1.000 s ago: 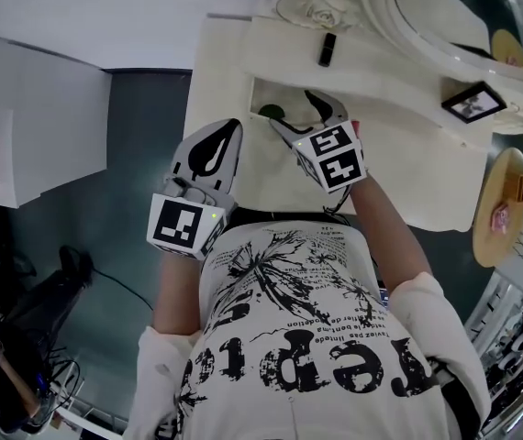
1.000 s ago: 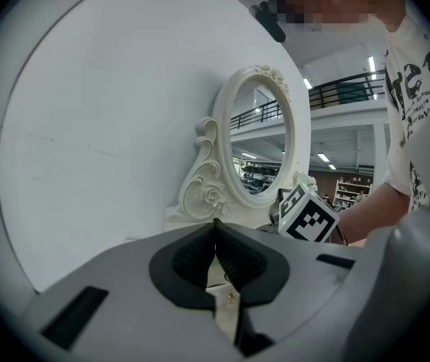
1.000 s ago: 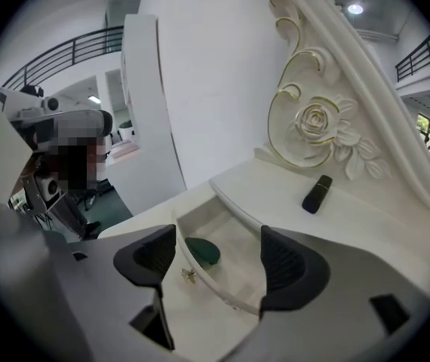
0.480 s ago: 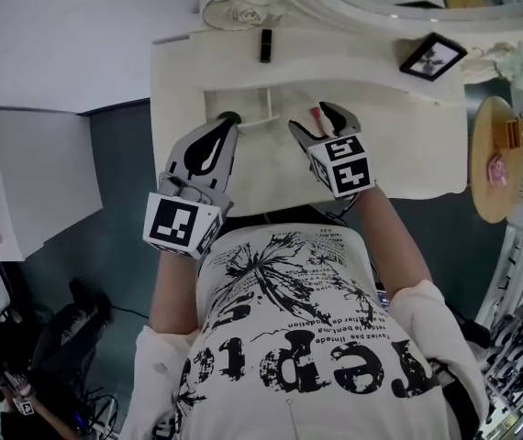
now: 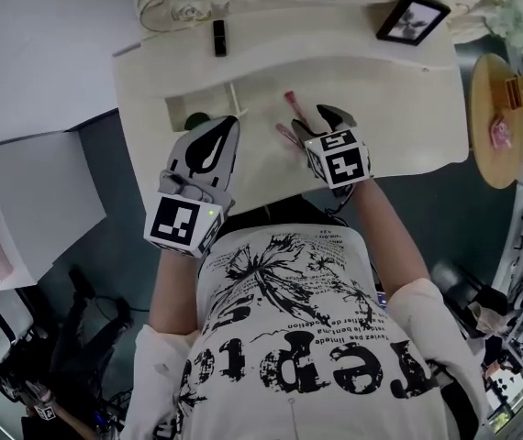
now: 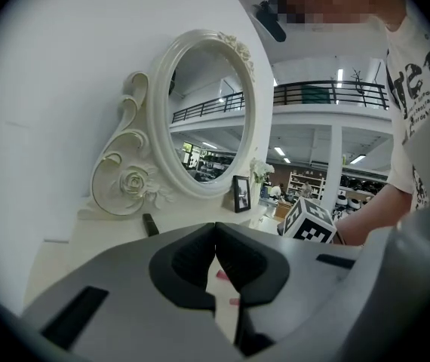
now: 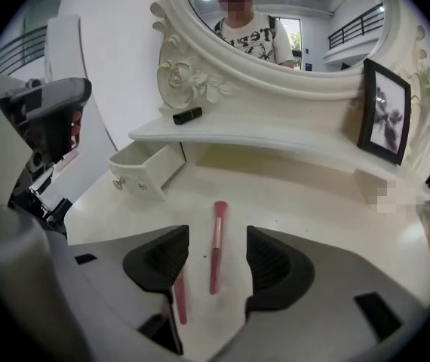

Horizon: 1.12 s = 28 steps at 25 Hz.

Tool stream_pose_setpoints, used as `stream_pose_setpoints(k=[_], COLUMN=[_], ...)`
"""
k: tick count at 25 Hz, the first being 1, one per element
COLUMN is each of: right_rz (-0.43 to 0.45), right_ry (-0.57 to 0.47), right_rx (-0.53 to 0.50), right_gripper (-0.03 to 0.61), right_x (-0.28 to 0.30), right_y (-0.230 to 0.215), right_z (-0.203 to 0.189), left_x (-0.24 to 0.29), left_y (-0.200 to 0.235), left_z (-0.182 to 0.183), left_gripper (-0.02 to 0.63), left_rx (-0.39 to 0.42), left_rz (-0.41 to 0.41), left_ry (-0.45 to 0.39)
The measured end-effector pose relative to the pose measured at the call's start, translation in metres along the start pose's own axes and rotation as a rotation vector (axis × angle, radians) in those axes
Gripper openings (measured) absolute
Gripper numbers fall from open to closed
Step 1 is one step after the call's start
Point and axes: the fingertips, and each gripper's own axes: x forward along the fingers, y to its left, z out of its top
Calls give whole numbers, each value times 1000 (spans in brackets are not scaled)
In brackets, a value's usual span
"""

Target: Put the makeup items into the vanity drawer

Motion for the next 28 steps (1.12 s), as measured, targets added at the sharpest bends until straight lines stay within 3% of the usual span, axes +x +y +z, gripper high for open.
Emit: stream_pose_setpoints(k=[4,9,12,18,28], right_rz=[15,-8,-2,22,134], right_ry=[54,108,136,150,-1], right_rx=[7,14,26,52,-35], right_gripper=[224,92,63,62,61], right_x=[17,29,31,22,-8], right_y=[-3,-6,-5,-7,32], right_z=[-15,-25,-28,-18,57], left_x=[12,19,18,11,-22], left_y=[-5,-7,-6,-5,15], left_z=[-7,-12,-11,-3,21], left_gripper=[14,14,14,14,14], left_rx=[7,15,15,25,38], left_rz=[-14,-25,-21,-8,62], left_ry=[22,40,38,29,-39])
